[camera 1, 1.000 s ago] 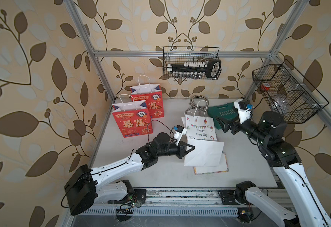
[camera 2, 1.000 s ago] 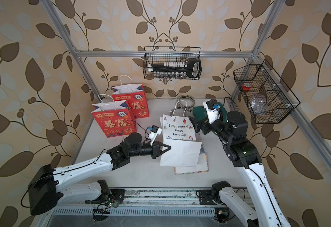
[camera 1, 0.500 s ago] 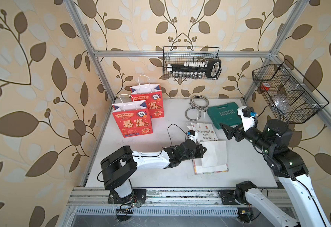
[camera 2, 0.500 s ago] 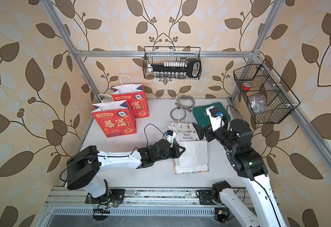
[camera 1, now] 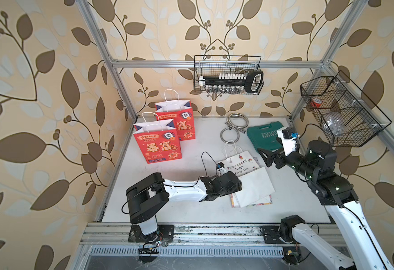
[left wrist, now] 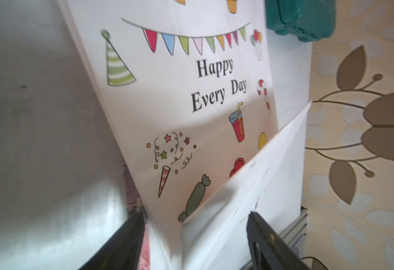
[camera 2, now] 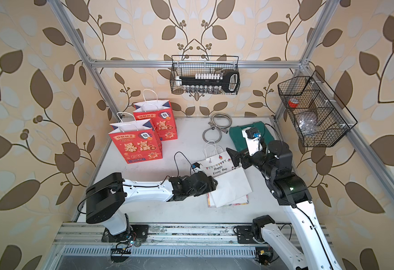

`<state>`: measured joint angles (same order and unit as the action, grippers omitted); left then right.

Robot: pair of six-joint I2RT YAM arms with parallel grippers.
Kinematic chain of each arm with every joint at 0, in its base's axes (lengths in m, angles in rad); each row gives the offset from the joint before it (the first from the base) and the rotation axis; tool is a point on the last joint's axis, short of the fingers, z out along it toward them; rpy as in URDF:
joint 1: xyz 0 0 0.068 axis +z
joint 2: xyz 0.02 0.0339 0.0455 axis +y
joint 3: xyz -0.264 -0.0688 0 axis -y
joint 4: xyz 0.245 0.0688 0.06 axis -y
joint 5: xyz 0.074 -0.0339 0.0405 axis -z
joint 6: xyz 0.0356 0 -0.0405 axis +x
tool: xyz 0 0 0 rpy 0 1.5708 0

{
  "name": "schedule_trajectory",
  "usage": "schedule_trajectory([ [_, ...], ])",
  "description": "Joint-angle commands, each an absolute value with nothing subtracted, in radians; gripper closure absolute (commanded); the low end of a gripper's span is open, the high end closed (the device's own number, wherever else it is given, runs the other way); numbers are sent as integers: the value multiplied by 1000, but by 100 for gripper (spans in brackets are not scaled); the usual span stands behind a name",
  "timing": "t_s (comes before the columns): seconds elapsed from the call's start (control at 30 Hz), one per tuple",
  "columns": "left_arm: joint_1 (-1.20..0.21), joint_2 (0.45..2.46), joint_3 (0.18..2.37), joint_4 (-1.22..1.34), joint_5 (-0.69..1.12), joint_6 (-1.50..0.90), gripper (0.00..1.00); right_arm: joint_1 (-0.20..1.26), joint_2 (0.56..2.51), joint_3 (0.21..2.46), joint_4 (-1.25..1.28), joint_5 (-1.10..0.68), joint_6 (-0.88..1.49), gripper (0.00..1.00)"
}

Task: Put away the paper bag
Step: Press the paper bag, then adjust the paper bag at the center of the board.

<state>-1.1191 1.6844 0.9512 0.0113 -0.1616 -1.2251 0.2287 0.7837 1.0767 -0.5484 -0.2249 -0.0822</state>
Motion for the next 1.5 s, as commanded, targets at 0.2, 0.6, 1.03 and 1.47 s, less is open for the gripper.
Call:
schedule_trajectory([
  [0.2,-1119,1659,1044,-304,-319,-1232,22,228,793,1055,-528,-253,-62,0],
  [0.6,-1025,1662,1115,-490,-371,-1236,45,138,1057,1064,-962,244,294,16],
  [1.03,-942,1869,1227,-526,-293,-1209,49,-55,1230,792,-900,209,548,16],
  [1.47,-928,1951,1309,-542,-304,-1210,50,-161,1383,742,-805,98,644,21],
])
